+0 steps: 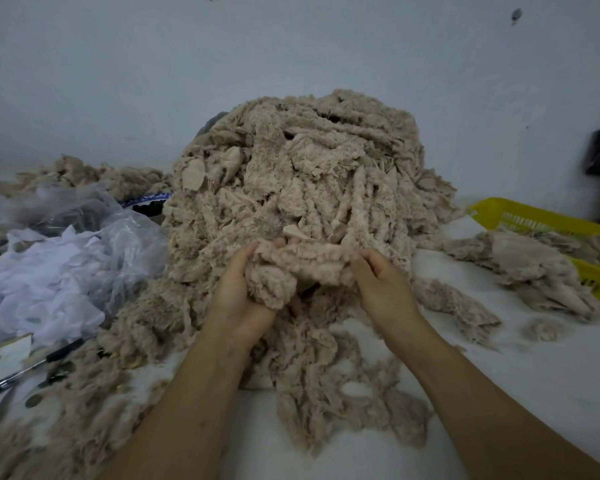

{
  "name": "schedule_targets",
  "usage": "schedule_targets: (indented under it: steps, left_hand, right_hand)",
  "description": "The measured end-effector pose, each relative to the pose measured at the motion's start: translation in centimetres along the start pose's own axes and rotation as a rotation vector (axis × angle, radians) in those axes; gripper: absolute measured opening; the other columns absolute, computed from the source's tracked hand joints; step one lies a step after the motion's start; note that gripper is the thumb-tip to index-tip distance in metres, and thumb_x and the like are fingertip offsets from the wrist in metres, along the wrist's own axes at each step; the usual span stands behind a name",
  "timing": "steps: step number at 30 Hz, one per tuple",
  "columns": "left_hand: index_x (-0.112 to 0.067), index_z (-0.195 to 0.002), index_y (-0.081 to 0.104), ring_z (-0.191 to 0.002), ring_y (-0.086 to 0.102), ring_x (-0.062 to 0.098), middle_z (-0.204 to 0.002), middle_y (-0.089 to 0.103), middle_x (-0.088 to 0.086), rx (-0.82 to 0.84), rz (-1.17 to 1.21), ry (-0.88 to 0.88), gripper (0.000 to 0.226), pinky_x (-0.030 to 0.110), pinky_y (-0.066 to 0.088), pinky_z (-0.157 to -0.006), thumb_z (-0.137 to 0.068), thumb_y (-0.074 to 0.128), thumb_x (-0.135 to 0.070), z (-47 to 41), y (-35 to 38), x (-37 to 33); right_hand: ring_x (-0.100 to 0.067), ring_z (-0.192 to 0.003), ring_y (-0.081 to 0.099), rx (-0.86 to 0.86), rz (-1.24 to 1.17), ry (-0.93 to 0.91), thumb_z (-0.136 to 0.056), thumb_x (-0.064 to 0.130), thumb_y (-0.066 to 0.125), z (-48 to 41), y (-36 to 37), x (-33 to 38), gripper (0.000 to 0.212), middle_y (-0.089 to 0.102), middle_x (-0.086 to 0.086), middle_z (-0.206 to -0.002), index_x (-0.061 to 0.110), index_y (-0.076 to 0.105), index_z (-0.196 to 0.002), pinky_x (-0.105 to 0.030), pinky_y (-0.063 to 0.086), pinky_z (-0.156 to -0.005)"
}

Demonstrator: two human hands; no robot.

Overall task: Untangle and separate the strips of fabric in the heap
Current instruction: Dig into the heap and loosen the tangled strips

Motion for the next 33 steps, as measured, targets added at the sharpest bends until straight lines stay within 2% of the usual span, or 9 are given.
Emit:
schedule_targets:
  steps: [2,5,11,16,19,23,26,29,33]
  left_hand:
    - [-0.013,-0.064,0.060,-0.076,0.066,0.013,-0.071,0.062,0.000,0.024,0.042,0.012,0.038,0.032,0.053,-0.081,-0.097,0.048,-0.028,0.1,0.3,-0.4]
    - [-0.017,-0.056,0.046,-0.054,0.046,0.006,-0.058,0.043,-0.006,-0.030,0.212,0.049,0.037,0.020,0.048,-0.060,-0.092,0.051,-0.025,0.0,-0.8,-1.6]
    - [-0.013,-0.055,0.061,-0.051,0.054,0.010,-0.059,0.052,-0.002,-0.033,0.167,0.022,0.056,0.021,0.053,-0.054,-0.103,0.043,-0.037,0.1,-0.2,-0.3]
    - [-0.013,-0.074,0.055,-0.060,0.052,0.011,-0.068,0.051,-0.001,-0.007,0.211,0.008,0.037,0.025,0.052,-0.063,-0.102,0.043,-0.036,-0.2,0.2,0.5]
    - [-0.014,-0.076,0.050,-0.061,0.046,0.009,-0.068,0.047,-0.002,-0.020,0.278,0.007,0.035,0.023,0.046,-0.069,-0.103,0.042,-0.035,-0.4,-0.1,0.2]
    - [-0.012,-0.067,0.046,-0.050,0.037,0.008,-0.058,0.039,-0.002,-0.046,0.321,0.007,0.045,0.018,0.043,-0.052,-0.105,0.037,-0.036,-0.5,-0.7,0.0]
    - [-0.015,-0.062,0.042,-0.043,0.030,0.007,-0.052,0.036,-0.003,-0.101,0.393,0.047,0.049,0.016,0.031,-0.041,-0.106,0.034,-0.036,-0.6,-2.1,-1.5]
    - [-0.013,-0.063,0.044,-0.039,0.035,0.008,-0.051,0.042,-0.002,-0.162,0.417,0.164,0.049,0.015,0.037,-0.038,-0.107,0.033,-0.032,-0.1,-3.8,-3.7]
    - [-0.011,-0.084,0.063,-0.052,0.048,0.011,-0.067,0.053,0.004,-0.050,0.158,0.141,0.044,0.020,0.048,-0.050,-0.103,0.041,-0.045,-0.2,-0.8,-1.2]
  right_hand:
    - [-0.002,-0.038,0.036,-0.095,0.033,-0.001,-0.103,0.041,0.043,-0.3,-1.1,0.2,0.027,0.045,0.016,-0.048,0.038,0.061,-0.083,-0.013,0.029,-0.038]
    - [-0.007,-0.042,0.037,-0.218,0.040,0.059,-0.101,0.038,0.043,-0.7,-3.5,-0.5,0.025,0.045,0.011,-0.054,0.031,0.062,-0.086,-0.022,0.033,-0.042]
    - [-0.005,-0.052,0.055,0.051,-0.026,-0.023,-0.089,0.074,0.038,0.9,0.2,0.8,0.052,0.064,0.006,-0.065,0.035,0.070,-0.075,-0.013,0.041,-0.048]
    - [0.007,-0.075,0.056,0.328,0.187,-0.196,-0.083,0.075,0.047,2.6,5.1,2.6,0.032,0.059,0.027,-0.085,0.046,0.059,-0.088,-0.009,0.041,-0.062]
    - [0.005,-0.058,0.049,0.286,0.225,-0.227,-0.097,0.052,0.044,2.6,4.7,2.6,0.033,0.054,0.022,-0.063,0.034,0.055,-0.072,-0.012,0.037,-0.055]
    - [0.001,-0.050,0.041,0.186,0.064,-0.183,-0.088,0.072,0.031,2.3,3.3,2.9,0.046,0.043,0.016,-0.052,0.040,0.048,-0.059,-0.015,0.032,-0.054]
    - [0.006,-0.053,0.048,0.087,-0.024,-0.120,-0.079,0.087,0.032,1.7,1.9,2.4,0.059,0.059,0.017,-0.058,0.036,0.060,-0.067,-0.013,0.037,-0.055]
    - [0.003,-0.051,0.040,-0.030,-0.257,-0.038,-0.083,0.077,0.047,0.7,-1.1,1.7,0.045,0.048,0.021,-0.051,0.040,0.050,-0.057,-0.019,0.037,-0.059]
    - [0.013,-0.089,0.053,0.169,0.078,-0.061,-0.093,0.064,0.044,1.1,1.6,1.5,0.032,0.056,0.027,-0.096,0.048,0.064,-0.074,-0.001,0.035,-0.071]
Point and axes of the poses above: each hand's wrist, its own z-axis away from the middle knuckle, its own y-axis out of the palm, x = y × z, the point moved 9 cm from there along -z, towards the middle knuckle
